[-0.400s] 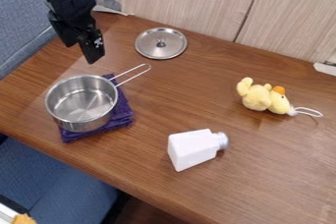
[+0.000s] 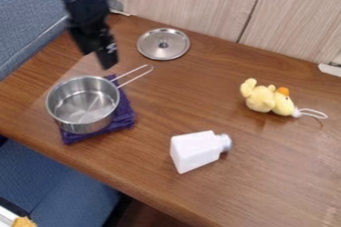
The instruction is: Moved the duck from right to left
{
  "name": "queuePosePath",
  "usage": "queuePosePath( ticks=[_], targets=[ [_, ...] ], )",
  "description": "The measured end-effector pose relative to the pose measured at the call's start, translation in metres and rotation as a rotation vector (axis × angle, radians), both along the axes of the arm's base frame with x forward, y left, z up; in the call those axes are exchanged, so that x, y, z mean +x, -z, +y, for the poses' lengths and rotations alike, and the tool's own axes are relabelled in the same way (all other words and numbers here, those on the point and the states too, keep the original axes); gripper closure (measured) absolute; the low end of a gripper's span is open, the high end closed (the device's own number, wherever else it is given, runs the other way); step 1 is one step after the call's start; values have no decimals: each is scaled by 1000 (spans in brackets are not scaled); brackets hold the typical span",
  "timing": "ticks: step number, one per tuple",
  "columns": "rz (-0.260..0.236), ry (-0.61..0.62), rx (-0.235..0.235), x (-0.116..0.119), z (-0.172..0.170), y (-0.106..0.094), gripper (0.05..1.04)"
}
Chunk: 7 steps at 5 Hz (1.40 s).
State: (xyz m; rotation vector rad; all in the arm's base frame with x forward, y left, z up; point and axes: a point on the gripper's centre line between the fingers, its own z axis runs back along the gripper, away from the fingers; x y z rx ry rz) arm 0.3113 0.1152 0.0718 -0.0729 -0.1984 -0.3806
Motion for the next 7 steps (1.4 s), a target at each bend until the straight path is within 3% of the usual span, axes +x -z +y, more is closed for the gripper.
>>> queuePosePath(
  ticks=[1, 3, 4, 5, 7],
  targets=[
    [17, 72, -64, 12, -26, 1, 82],
    [-15, 388, -43, 33, -104, -8, 82],
    [16, 506, -71, 40, -152, 6, 82],
    [30, 542, -89, 47, -178, 20, 82],
    [2, 613, -36, 63, -199, 43, 82]
  ],
)
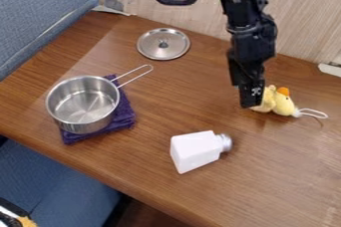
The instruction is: Moved the duck from right to left
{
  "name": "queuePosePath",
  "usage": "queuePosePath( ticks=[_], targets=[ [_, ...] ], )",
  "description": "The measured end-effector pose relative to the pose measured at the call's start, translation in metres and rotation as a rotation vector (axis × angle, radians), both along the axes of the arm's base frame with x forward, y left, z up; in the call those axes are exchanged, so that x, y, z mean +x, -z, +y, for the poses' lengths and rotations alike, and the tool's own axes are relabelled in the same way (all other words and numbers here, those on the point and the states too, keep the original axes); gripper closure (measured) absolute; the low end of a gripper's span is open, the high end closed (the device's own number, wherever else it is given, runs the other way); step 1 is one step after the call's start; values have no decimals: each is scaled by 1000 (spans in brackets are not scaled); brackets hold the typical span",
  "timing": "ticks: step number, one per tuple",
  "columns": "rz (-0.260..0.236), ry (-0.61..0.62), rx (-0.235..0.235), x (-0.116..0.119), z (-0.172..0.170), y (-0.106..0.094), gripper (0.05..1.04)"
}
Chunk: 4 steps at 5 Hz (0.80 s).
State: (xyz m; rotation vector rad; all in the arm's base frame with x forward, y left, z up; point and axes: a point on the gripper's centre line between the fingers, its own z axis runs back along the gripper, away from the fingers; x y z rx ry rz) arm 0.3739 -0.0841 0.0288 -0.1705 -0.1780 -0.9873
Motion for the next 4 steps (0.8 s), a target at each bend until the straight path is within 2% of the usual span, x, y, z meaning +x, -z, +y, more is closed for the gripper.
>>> queuePosePath(
  ticks=[1, 2, 3, 4],
  targets=[
    [-36, 29, 3, 4, -8, 1, 82],
    [-49, 82, 0, 5, -21, 4, 82],
    [-49, 109, 2, 8, -24, 12, 82],
    [-48, 104, 10, 10, -23, 17, 140]
  ],
)
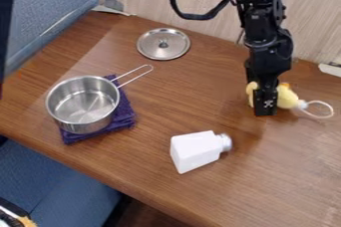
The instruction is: Moved the duck from right to left
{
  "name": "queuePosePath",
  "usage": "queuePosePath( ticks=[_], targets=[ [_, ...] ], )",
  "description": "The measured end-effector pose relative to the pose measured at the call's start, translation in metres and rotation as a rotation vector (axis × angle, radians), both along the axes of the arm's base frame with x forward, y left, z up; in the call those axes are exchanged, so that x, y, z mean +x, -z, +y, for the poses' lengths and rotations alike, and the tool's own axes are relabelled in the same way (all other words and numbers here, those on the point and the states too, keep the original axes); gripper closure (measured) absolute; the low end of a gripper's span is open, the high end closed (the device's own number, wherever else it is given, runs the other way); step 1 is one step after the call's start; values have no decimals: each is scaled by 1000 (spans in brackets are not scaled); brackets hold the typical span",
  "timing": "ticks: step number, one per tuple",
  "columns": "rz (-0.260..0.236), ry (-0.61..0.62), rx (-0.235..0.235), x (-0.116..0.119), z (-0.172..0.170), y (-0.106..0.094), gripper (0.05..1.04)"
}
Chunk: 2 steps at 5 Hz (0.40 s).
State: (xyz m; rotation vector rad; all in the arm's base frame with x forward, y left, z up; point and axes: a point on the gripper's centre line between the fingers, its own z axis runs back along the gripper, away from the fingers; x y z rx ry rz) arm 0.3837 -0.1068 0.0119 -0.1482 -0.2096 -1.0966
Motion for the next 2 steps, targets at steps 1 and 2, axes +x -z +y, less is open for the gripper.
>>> queuePosePath(
  ticks=[1, 2],
  targets=[
    [-14, -16, 24, 2, 1, 2, 417],
    [-19, -32, 40, 0, 2, 5, 709]
  ],
)
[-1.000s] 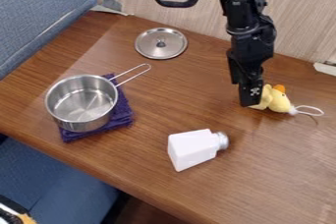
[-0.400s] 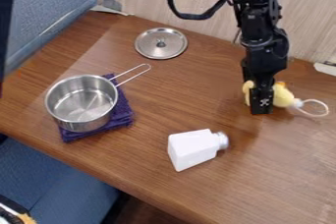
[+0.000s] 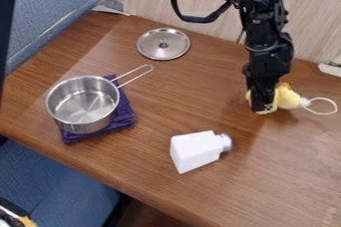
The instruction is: Moved the duck from right to left
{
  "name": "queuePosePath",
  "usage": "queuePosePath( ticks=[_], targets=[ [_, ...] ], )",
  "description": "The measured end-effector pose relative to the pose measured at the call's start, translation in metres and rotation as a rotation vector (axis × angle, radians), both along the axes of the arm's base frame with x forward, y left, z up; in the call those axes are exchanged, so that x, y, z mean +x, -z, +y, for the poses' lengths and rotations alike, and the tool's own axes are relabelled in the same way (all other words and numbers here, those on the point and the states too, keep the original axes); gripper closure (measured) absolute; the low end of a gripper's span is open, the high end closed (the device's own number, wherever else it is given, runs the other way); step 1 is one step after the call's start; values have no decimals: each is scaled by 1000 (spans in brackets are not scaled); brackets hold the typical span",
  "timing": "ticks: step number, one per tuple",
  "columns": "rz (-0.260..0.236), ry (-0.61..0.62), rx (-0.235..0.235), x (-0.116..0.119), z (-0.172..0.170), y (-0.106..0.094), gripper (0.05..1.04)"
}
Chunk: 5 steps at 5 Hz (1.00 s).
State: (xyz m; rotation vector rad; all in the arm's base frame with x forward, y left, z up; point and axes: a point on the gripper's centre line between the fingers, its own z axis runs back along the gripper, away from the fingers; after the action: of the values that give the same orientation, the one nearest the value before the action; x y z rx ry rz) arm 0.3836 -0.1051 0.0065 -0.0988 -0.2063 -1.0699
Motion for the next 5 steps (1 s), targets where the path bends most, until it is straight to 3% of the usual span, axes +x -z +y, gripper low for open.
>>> queuePosePath(
  ticks=[1, 3, 4, 5],
  targets=[
    [2, -9, 6, -1, 1, 1, 857],
    [6, -1, 4, -2, 2, 0, 959],
    [-16, -24, 6, -2, 13, -14, 973],
    [-66, -31, -1, -2, 24, -45, 974]
  ],
)
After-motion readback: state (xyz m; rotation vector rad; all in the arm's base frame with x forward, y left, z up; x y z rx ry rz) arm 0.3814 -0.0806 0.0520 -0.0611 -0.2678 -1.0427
